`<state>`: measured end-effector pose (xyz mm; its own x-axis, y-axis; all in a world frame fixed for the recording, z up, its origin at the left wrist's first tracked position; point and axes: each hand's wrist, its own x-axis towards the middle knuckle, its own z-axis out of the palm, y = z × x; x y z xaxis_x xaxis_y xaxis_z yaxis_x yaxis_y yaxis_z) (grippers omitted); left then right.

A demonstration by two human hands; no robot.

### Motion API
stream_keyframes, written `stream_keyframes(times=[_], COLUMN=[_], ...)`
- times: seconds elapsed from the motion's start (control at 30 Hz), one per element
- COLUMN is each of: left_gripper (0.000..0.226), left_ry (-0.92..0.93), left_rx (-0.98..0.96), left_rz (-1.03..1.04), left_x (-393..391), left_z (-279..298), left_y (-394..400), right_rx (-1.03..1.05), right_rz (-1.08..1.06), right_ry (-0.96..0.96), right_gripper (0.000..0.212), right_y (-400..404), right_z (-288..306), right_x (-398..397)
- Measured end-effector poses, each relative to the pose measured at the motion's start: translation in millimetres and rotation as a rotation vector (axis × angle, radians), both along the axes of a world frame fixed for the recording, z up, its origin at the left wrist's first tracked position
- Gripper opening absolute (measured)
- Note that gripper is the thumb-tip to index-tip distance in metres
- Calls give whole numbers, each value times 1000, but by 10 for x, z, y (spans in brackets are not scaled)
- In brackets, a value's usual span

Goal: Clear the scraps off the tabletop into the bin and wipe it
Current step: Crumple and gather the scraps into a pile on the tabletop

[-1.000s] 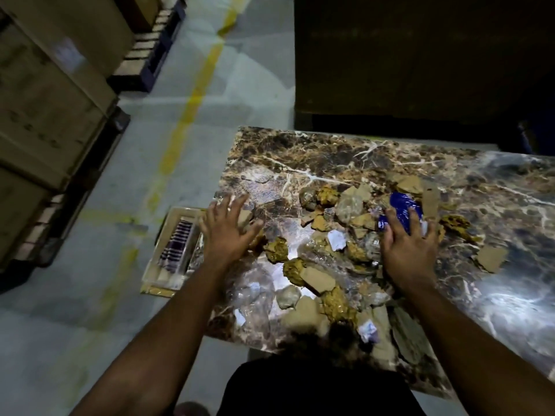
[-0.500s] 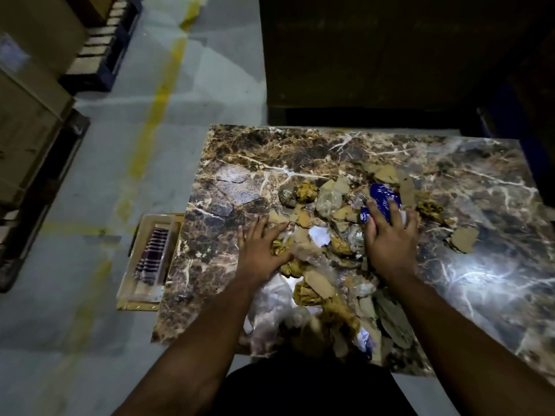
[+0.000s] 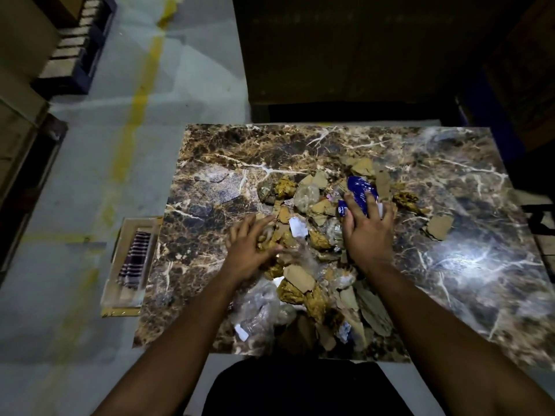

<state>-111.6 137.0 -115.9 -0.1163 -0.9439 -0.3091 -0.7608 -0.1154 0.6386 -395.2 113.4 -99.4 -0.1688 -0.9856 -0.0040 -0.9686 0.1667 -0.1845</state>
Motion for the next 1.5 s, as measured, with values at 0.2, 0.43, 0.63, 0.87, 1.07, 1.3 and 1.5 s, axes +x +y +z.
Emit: stream_keyframes(times=[0.2,0.43,0.63,0.87,1.07,1.3,1.5], left_gripper=[99,83,99,37,20,24,50], left_ry=[-198,-227,-212,34,228,257,65], left_rx=[6,-195,-134,-365,-358,-375,-358], left_rz=[-187,-102,-21,117,194,56,-22], left_x=[-251,-250,-211,-512,-1022,-1581,-1608], left_z=[-14,-169,-567,-54,232,268,190], left_y=[128,226,183,109,-355,-588,-649], right_rx=[9,-9,-14,-31,-41,-59,-58], right_rz=[1,-4,0,-2,4,-91,-38], right_ry=[-6,-15,-26,-30,-60,-378,-422], right_gripper=[55,52,54,51,53,56,59], right_y=[-11,4,20,19,27,68,34], right_z=[-1,5,31,25,28,16,94], right_x=[-3,14,16,7,37,-36,-41])
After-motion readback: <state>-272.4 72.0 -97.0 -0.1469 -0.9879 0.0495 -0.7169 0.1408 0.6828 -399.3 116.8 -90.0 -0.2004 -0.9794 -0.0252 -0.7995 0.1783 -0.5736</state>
